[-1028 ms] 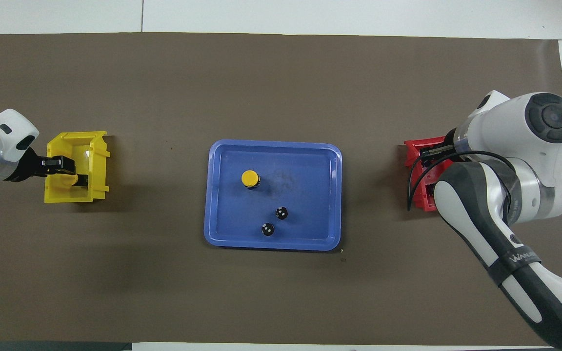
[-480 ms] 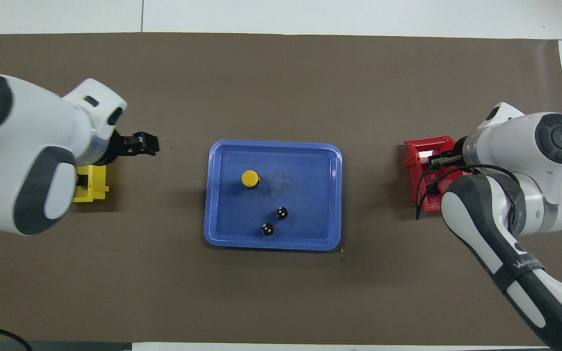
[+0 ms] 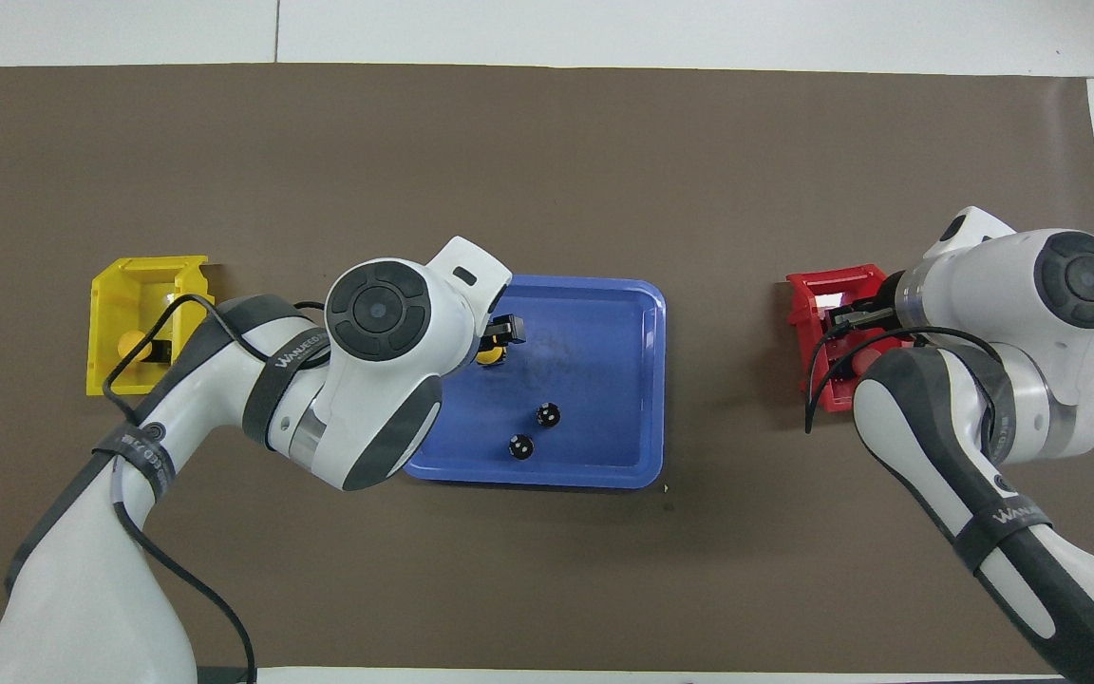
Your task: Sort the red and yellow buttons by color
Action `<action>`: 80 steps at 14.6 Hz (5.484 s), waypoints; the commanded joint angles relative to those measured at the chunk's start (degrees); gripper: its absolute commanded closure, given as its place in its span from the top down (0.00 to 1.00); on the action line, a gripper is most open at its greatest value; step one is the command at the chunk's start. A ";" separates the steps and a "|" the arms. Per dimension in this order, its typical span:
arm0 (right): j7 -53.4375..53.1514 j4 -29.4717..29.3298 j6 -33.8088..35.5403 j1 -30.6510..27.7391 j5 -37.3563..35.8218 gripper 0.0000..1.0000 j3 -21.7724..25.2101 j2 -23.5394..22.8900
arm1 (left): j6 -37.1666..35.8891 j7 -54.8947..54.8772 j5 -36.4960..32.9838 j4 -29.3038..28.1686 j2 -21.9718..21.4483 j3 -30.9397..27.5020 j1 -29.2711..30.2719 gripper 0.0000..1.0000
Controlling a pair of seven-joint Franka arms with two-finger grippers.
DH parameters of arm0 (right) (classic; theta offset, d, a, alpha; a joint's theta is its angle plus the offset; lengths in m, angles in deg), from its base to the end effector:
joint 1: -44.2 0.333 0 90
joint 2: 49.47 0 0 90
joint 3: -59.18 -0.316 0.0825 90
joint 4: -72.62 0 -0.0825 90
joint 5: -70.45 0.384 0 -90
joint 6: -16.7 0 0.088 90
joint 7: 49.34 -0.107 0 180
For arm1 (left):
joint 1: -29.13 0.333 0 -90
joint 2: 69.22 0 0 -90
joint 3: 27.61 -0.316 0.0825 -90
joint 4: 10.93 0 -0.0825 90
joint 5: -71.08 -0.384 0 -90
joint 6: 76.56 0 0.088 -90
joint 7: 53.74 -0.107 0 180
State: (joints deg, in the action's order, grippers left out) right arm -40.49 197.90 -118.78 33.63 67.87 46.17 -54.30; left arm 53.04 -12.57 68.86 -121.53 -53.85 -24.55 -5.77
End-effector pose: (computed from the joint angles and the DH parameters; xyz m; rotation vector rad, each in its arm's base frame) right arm 0.5528 0.0221 0.3595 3.0986 0.3516 0.1485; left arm 0.4881 -0.3776 0.3561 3.1118 0.0539 0.0930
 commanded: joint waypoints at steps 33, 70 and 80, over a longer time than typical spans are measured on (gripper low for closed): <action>-7.80 -39.06 53.48 -3.23 1.17 1.00 1.32 4.74 | -20.53 -47.40 5.30 9.27 -5.35 -1.65 35.86 0.01; -7.62 -37.65 53.21 -1.21 1.35 1.00 0.53 5.36 | 1.18 -50.31 5.30 -4.10 -2.98 -1.83 38.33 0.54; -7.62 -37.65 53.21 -1.21 1.35 1.00 0.53 5.36 | -26.73 -50.31 4.69 18.38 -4.64 -1.83 37.45 1.00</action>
State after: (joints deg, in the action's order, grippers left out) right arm -47.73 158.95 -65.86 33.10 68.30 47.02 -50.13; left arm 33.46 -61.98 72.98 -108.80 -58.33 -26.44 31.79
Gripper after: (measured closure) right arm 0.000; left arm 0.000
